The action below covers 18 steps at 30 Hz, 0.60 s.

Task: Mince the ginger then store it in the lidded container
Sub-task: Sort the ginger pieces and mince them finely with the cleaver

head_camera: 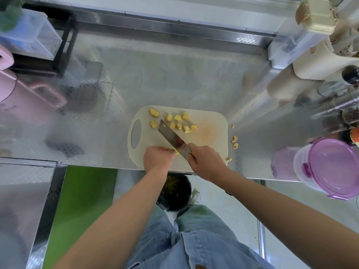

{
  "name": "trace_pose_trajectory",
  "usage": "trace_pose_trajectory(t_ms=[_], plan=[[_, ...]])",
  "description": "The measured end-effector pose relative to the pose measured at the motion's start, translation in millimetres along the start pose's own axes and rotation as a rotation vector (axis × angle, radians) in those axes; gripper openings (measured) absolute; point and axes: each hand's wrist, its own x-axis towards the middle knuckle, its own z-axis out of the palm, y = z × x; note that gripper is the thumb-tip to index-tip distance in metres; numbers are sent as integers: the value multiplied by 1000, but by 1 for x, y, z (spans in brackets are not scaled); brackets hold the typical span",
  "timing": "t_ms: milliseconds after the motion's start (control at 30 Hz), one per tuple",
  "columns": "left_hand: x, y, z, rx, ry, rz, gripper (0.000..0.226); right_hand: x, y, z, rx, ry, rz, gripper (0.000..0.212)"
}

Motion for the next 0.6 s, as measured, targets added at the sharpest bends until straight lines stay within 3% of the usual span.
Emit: trace_pose_trajectory(t_ms=[233,400,600], plan=[[0,-1,0,16,2,6,16,0,0,3,-39,-38,-11,6],[0,1,-1,14,-4,14,5,5,-1,12,-60,-41,-10,12],[-1,-1,-1,4,0,13,8,4,-3,10,56,31,8,9]])
